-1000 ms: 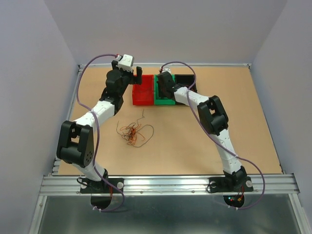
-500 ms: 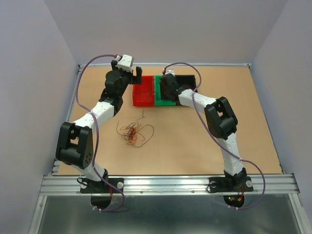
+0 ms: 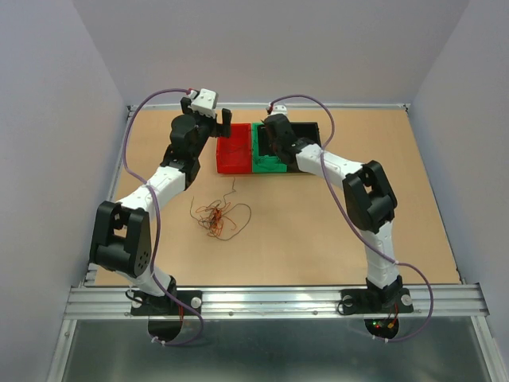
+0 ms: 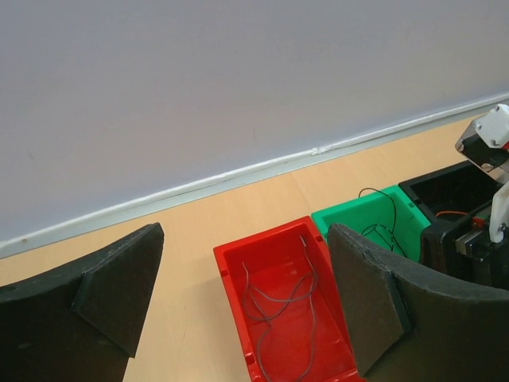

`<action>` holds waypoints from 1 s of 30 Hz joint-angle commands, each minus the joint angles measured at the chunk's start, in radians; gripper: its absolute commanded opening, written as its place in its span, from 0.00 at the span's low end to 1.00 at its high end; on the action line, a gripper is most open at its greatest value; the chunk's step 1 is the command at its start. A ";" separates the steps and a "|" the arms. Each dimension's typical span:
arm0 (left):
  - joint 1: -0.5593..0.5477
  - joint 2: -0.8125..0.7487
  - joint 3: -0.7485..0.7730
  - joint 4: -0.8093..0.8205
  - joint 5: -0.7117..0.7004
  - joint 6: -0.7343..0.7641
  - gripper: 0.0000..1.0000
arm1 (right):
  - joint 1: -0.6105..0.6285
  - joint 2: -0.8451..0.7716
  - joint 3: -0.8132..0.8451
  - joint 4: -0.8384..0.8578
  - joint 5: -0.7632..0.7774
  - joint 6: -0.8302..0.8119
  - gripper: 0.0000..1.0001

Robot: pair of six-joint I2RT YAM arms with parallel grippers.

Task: Untangle the cables

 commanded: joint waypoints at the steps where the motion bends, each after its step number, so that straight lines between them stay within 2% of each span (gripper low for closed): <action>1: 0.002 -0.058 -0.013 0.069 0.005 0.020 0.97 | 0.008 -0.082 -0.046 0.056 0.020 -0.011 0.64; 9: 0.002 -0.077 -0.010 0.040 0.009 0.036 0.97 | 0.008 -0.097 -0.062 0.065 -0.003 -0.027 0.64; 11: 0.002 -0.083 -0.013 0.040 0.008 0.037 0.99 | 0.008 -0.106 -0.069 0.068 -0.013 -0.030 0.67; 16: 0.002 -0.092 -0.021 -0.001 0.075 0.074 0.99 | 0.010 -0.138 -0.103 0.082 -0.011 -0.044 0.68; 21: 0.002 -0.081 0.002 -0.073 0.137 0.095 0.99 | 0.008 -0.132 -0.091 0.091 -0.023 -0.065 0.55; 25: 0.002 -0.042 0.042 -0.130 0.221 0.085 0.99 | 0.007 -0.108 -0.062 0.095 -0.036 -0.082 0.41; 27: 0.002 -0.009 0.069 -0.167 0.250 0.079 0.98 | 0.004 -0.088 -0.042 0.095 -0.052 -0.087 0.41; 30: 0.002 0.023 0.111 -0.213 0.256 0.073 0.97 | 0.004 -0.088 -0.039 0.095 -0.062 -0.087 0.49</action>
